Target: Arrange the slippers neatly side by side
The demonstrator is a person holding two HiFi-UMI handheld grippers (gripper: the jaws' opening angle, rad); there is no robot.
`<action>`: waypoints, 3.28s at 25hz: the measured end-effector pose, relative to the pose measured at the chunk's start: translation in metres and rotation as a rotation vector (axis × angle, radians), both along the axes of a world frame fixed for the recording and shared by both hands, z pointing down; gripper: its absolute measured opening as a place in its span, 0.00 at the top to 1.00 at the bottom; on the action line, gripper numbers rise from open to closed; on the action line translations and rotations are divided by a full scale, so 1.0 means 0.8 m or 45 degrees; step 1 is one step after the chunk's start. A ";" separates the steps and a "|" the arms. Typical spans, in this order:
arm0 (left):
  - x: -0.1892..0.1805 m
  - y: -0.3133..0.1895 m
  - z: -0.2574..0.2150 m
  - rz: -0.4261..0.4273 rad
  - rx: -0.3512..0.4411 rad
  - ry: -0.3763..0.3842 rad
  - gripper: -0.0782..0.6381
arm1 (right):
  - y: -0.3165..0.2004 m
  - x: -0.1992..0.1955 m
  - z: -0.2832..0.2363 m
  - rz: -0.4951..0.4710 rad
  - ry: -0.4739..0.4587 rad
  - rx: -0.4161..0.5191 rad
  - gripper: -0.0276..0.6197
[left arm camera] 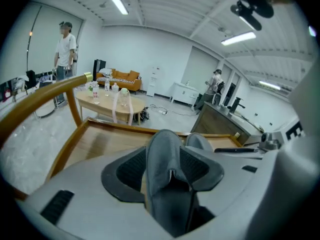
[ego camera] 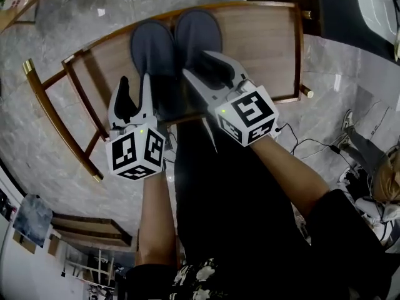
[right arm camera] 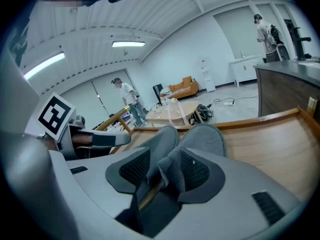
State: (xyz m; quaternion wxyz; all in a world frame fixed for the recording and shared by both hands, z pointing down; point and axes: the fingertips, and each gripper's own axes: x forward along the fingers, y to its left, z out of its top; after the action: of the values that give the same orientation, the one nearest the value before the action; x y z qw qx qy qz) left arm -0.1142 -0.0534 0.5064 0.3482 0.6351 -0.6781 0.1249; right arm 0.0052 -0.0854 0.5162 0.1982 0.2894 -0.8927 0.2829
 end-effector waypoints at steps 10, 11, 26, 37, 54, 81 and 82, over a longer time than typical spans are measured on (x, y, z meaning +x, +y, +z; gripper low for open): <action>0.025 0.074 -0.101 0.142 0.146 -0.046 0.89 | 0.020 0.024 -0.120 0.044 0.028 0.312 0.96; 0.025 0.073 -0.116 0.185 0.186 -0.064 0.89 | 0.025 0.024 -0.133 0.063 0.012 0.330 0.96; -0.023 0.104 -0.381 0.244 0.789 -0.298 0.89 | 0.079 0.054 -0.375 0.273 -0.073 0.838 0.96; -0.037 0.126 -0.455 0.182 0.967 -0.476 0.89 | 0.100 0.049 -0.439 0.309 -0.101 0.941 0.96; -0.017 0.117 -0.452 0.280 0.987 -0.442 0.89 | 0.103 0.047 -0.428 0.329 -0.090 0.910 0.96; -0.019 0.098 -0.415 0.271 0.883 -0.408 0.89 | 0.097 0.035 -0.398 0.266 -0.039 0.836 0.96; -0.017 0.096 -0.413 0.275 0.881 -0.406 0.89 | 0.096 0.035 -0.397 0.264 -0.033 0.829 0.96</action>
State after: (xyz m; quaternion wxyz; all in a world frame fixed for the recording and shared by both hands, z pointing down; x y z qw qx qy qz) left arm -0.1280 0.0233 0.1757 -0.0113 0.7551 -0.6551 0.0219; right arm 0.0333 -0.0086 0.1989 0.0543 0.4231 -0.9044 0.0052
